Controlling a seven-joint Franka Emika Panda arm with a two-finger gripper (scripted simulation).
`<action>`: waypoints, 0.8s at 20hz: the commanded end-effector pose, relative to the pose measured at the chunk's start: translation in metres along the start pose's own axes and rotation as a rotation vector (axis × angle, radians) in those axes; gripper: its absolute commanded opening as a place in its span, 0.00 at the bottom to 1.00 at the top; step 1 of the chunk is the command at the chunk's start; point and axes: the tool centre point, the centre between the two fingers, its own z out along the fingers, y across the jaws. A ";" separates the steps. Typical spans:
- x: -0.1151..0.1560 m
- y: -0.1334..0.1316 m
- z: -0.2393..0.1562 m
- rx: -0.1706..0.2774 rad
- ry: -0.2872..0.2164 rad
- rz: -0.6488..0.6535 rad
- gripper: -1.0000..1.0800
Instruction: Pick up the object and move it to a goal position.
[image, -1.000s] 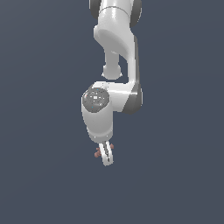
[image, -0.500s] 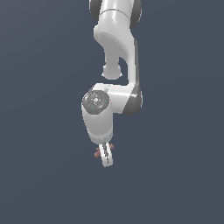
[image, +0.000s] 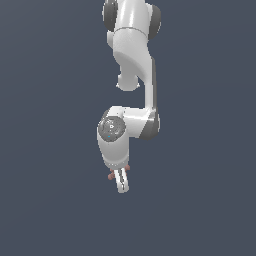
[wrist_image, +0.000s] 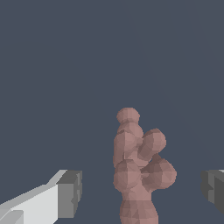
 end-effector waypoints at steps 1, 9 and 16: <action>0.000 -0.001 0.002 0.002 0.000 0.000 0.96; 0.001 -0.002 0.000 0.002 0.000 0.000 0.00; 0.000 -0.002 0.000 0.002 0.000 0.000 0.00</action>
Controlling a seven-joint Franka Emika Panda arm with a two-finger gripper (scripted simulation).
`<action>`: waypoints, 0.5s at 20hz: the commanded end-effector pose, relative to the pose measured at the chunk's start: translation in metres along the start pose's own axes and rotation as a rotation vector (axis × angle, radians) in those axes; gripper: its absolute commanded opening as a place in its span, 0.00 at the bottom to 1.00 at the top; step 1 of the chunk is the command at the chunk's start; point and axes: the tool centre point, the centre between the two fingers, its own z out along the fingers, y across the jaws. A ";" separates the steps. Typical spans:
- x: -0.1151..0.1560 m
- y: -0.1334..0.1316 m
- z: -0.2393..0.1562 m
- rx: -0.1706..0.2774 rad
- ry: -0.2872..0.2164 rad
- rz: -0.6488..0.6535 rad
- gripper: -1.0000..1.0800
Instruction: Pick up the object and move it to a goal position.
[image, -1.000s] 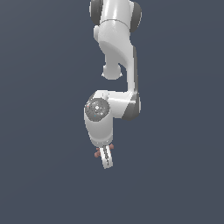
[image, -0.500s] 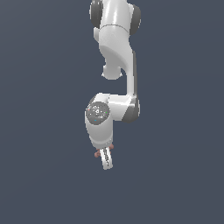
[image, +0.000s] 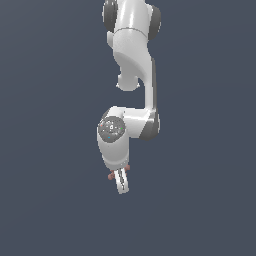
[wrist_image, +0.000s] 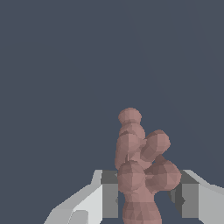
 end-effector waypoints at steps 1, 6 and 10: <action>-0.002 0.000 -0.001 0.000 0.000 0.000 0.00; -0.022 -0.002 -0.010 0.000 0.000 0.000 0.00; -0.054 -0.006 -0.025 0.000 0.000 0.000 0.00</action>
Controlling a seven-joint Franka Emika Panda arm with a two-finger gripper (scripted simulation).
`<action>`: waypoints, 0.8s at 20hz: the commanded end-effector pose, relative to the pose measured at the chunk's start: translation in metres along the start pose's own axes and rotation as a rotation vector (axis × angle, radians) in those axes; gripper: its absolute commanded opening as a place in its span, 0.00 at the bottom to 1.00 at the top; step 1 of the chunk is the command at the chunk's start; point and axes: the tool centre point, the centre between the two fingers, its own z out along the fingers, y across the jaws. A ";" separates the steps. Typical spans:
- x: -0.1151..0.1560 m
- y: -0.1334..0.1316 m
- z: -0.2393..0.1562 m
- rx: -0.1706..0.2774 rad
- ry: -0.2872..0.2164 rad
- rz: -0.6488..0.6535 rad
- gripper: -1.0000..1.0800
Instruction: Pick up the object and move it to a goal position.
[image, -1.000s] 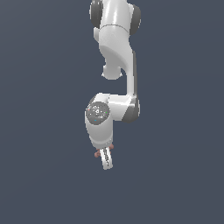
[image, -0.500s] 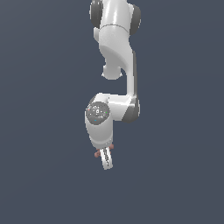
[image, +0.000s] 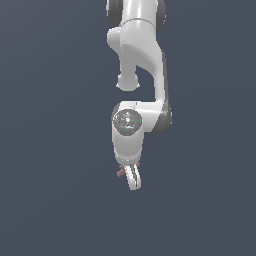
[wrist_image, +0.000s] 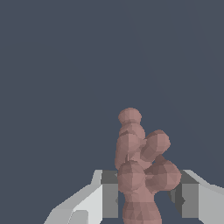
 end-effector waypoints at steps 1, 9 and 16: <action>-0.024 -0.003 -0.011 0.001 0.000 -0.002 0.00; -0.102 -0.013 -0.048 0.001 0.000 -0.002 0.00; -0.136 -0.020 -0.064 0.001 0.000 -0.002 0.00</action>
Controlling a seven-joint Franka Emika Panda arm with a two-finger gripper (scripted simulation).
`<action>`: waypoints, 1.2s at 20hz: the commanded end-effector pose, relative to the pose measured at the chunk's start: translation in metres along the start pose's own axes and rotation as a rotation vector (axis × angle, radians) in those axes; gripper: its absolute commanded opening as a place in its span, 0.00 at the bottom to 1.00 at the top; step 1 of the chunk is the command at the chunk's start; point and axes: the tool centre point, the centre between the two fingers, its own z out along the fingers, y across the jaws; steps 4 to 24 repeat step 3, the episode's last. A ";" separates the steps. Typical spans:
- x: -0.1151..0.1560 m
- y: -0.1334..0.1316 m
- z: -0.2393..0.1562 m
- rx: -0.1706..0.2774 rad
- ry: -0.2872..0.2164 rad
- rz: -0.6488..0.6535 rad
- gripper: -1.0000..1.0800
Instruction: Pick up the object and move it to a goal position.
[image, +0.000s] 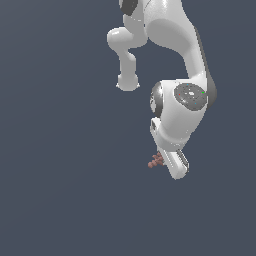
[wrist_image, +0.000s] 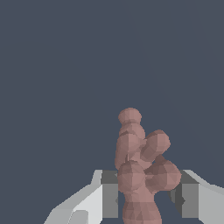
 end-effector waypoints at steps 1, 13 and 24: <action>-0.005 -0.001 -0.003 -0.001 0.001 0.002 0.00; -0.006 -0.002 -0.003 -0.001 0.001 0.002 0.00; -0.006 -0.002 -0.003 -0.001 0.001 0.002 0.00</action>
